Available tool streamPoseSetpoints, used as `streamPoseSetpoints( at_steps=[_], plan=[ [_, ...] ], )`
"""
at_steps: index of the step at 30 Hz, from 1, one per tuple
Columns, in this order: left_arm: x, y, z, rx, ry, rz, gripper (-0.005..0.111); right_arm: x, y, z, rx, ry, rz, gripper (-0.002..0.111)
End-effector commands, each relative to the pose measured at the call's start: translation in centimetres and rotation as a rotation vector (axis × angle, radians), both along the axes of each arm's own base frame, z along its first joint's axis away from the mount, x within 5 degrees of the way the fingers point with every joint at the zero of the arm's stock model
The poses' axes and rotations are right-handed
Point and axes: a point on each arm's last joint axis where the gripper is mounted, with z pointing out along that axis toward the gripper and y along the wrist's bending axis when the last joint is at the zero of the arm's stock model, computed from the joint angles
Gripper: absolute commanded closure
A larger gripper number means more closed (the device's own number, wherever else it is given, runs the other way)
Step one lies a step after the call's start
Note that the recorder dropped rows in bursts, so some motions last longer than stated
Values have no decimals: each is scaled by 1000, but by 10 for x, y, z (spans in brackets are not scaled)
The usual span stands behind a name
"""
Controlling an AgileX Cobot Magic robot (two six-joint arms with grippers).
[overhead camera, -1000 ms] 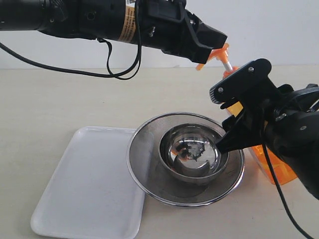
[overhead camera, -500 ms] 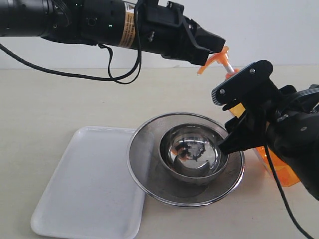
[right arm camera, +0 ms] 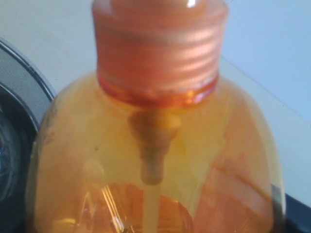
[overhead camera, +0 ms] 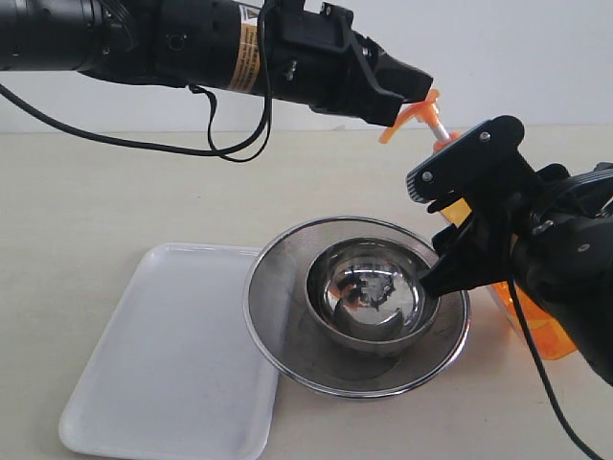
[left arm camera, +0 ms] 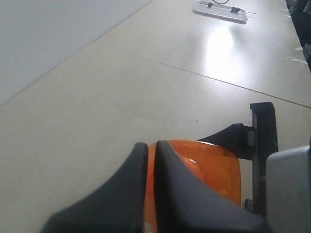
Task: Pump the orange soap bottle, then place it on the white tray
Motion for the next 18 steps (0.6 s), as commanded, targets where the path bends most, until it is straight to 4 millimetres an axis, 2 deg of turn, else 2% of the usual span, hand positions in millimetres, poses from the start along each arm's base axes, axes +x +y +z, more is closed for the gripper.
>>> streamPoseSetpoints(
  at_steps=[1,14,18],
  plan=[
    [-7,-6,-25,79,27,-80,102,2,4,9,13,-45,34,108],
    [-6,-6,-25,80,23,-71,102,2,4,9,13,-45,34,108],
    [-5,-6,-12,62,-10,-68,102,2,4,9,9,-45,36,108]
  ],
)
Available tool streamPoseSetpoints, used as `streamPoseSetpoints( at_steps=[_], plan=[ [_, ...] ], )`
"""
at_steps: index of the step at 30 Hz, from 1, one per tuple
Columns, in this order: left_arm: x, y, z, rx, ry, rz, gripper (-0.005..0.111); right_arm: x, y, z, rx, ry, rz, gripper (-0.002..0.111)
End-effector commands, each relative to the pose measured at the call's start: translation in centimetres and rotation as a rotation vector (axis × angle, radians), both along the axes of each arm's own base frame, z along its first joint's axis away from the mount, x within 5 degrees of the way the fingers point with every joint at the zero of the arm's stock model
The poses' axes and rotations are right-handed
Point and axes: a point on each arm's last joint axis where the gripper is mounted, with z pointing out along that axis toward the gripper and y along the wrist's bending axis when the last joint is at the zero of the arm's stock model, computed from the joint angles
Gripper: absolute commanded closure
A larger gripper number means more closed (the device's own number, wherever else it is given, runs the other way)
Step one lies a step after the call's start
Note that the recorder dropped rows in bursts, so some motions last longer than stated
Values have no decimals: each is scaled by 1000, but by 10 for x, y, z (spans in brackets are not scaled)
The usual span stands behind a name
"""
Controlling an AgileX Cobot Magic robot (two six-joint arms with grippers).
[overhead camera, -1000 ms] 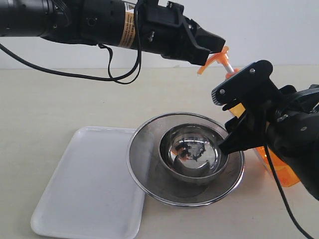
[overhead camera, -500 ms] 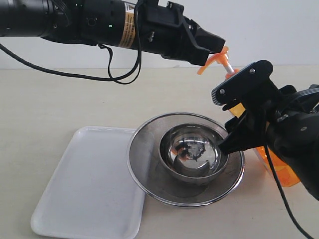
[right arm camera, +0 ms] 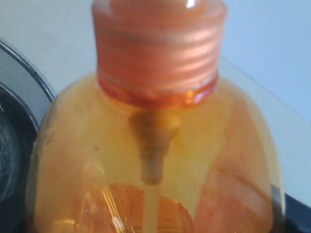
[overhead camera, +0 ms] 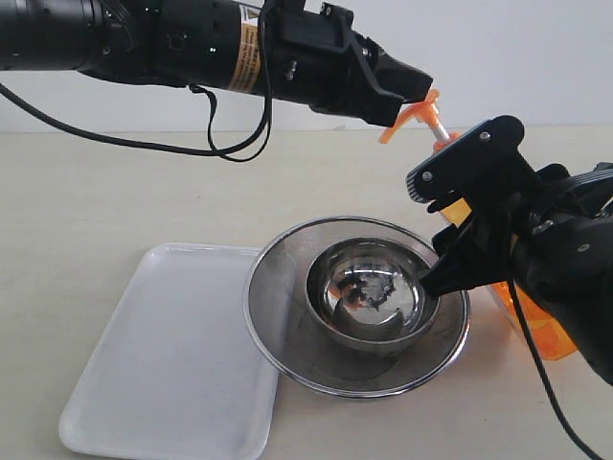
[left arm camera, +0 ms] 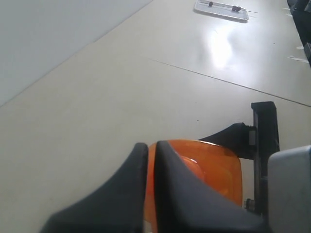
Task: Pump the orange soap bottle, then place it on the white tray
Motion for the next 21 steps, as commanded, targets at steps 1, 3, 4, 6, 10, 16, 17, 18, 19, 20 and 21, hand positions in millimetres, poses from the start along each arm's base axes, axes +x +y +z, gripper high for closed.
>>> streamPoseSetpoints(
  at_steps=[1,3,4,6,10,16,17,18,19,20,21],
  plan=[
    [-5,-7,-6,50,-22,-70,102,2,4,9,9,-45,36,108],
    [-6,-6,8,31,-57,-64,102,2,4,9,9,-45,36,108],
    [-6,-5,16,23,-78,-52,102,2,4,9,9,-45,36,108],
    [-7,-2,30,9,-118,-23,102,2,4,9,9,-45,36,108],
    [-12,9,60,-13,-214,34,102,2,4,9,4,-45,38,108],
    [-18,33,95,-54,-293,99,102,3,3,10,1,-50,32,108],
    [-19,37,100,-59,-303,108,102,3,2,10,-3,-55,25,108],
    [-18,42,104,-63,-315,126,102,3,1,11,-7,-63,17,108],
    [-17,52,113,-71,-333,162,102,4,-1,13,-21,-85,-9,108],
    [-17,57,116,-74,-342,176,102,4,-3,14,-32,-101,-29,108],
    [-16,67,122,-85,-345,198,102,5,-7,17,-50,-129,-60,108]
  ],
)
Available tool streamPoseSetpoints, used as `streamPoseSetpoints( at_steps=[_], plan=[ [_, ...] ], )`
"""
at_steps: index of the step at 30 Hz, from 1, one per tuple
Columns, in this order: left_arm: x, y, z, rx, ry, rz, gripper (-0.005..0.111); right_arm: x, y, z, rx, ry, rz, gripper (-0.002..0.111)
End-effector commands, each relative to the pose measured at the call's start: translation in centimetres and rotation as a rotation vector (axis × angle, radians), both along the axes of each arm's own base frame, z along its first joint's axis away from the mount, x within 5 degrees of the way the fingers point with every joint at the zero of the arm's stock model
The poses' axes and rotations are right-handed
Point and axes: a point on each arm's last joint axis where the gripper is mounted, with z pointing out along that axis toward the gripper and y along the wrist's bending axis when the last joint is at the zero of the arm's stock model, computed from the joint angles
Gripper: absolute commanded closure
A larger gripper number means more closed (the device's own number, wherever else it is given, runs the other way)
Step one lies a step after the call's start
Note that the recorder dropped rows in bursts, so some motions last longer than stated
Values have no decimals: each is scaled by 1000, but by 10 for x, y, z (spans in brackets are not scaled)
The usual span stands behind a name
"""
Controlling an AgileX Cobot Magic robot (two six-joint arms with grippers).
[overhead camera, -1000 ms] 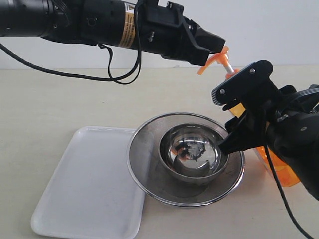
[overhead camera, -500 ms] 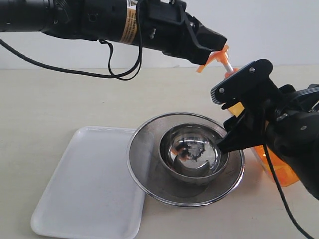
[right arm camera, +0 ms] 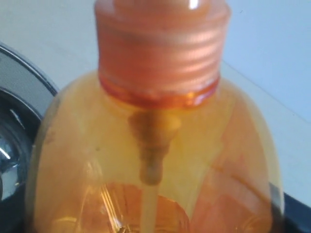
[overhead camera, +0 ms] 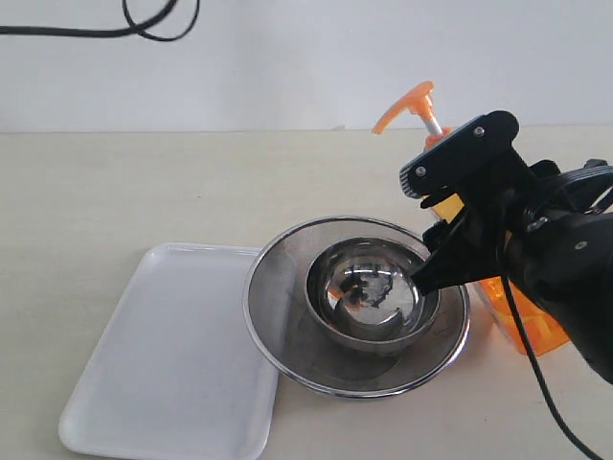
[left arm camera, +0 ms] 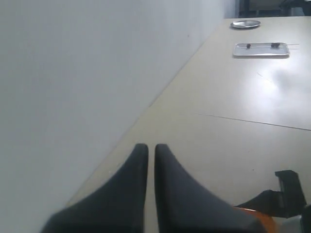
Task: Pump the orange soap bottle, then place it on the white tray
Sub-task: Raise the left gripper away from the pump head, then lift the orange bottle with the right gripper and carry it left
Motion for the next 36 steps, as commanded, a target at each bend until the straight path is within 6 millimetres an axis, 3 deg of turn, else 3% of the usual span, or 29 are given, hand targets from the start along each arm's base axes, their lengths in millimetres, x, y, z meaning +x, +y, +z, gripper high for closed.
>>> streamPoseSetpoints(
  at_steps=[1,6,12,16,20,30,36],
  plan=[
    [2,28,21,-41,-30,83,102,4,-10,17,-82,-128,-77,108],
    [6,49,19,-38,-20,139,102,1,-11,24,-101,-132,-42,108],
    [3,97,3,-15,26,274,102,-7,-20,49,-51,-206,-46,108],
    [-17,139,1,-12,17,442,102,-10,-24,67,-29,-261,-54,108],
    [-38,161,-17,-3,58,542,102,-4,-15,94,-12,-312,-21,108],
    [-65,186,-69,61,151,756,102,-1,23,132,216,-289,257,108],
    [-63,195,-83,91,170,860,102,-6,52,159,456,-214,476,108]
  ],
)
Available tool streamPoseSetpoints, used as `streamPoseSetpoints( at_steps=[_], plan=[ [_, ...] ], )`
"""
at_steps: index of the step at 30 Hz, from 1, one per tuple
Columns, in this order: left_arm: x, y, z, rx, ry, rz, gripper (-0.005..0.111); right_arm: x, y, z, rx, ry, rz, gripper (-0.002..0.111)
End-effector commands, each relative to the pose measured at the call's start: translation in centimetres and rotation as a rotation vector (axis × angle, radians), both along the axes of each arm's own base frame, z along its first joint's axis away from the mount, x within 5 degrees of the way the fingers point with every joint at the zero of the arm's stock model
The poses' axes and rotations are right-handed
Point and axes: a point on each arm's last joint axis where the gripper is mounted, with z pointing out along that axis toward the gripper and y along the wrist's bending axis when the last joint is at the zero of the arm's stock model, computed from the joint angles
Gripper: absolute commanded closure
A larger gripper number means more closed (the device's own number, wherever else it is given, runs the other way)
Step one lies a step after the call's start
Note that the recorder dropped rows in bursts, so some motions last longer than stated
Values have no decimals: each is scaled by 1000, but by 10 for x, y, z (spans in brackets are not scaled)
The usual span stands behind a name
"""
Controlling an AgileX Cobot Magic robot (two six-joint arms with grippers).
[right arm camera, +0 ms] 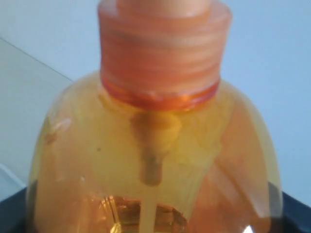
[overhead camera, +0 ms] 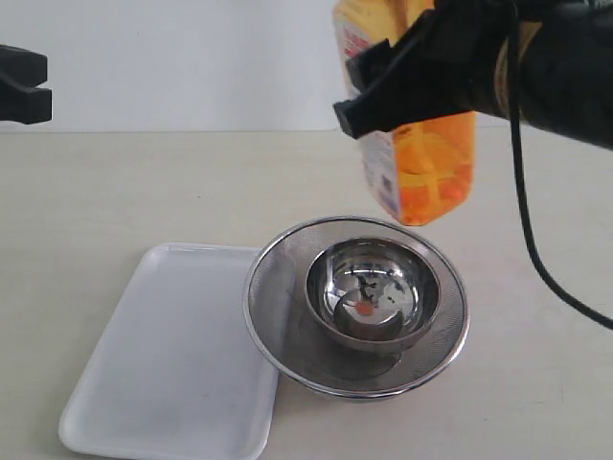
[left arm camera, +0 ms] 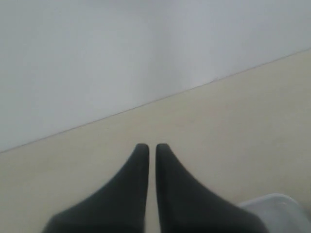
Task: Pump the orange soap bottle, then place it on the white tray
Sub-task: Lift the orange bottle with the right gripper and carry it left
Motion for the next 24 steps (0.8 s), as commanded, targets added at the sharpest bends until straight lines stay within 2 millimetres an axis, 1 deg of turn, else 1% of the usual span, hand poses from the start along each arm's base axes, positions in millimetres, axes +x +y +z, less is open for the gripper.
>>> streamPoseSetpoints(
  at_steps=[1,3,6,8,11,14,16,18,22,23,24],
  plan=[
    [3,7,-7,-3,18,83,102,-8,21,34,123,-9,220,108],
    [5,7,-10,-11,31,88,102,-5,33,39,141,6,289,108],
    [6,7,-11,-21,39,92,102,3,53,40,163,38,348,108],
    [6,7,-11,-27,40,96,102,7,71,35,156,56,379,108],
    [6,8,-11,-25,38,104,102,8,98,29,126,59,429,108],
    [6,10,-11,-22,34,126,102,6,124,15,39,34,493,108],
    [6,10,-11,-23,34,128,102,4,137,9,23,37,509,108],
    [6,10,-10,-38,34,136,102,5,150,-3,3,55,518,108],
    [2,17,-2,-56,-5,210,102,9,164,-24,-16,97,503,108],
    [-4,22,4,-47,-40,257,102,12,168,-35,-22,126,498,108],
    [-9,25,6,-42,-61,287,102,12,170,-39,-27,134,499,108]
  ],
)
